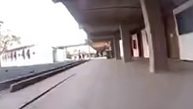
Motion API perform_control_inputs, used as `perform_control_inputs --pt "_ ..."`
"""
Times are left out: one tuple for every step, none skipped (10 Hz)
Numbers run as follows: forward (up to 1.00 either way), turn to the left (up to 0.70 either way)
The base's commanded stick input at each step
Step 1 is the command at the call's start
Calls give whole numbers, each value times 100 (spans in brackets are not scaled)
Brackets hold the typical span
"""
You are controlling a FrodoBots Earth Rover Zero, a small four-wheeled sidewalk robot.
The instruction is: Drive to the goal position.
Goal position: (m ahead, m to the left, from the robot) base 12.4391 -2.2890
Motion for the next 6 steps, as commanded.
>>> perform_control_inputs --pt "70 0" --pt "70 0" --pt "70 0" --pt "70 0" --pt "70 0" --pt "70 0"
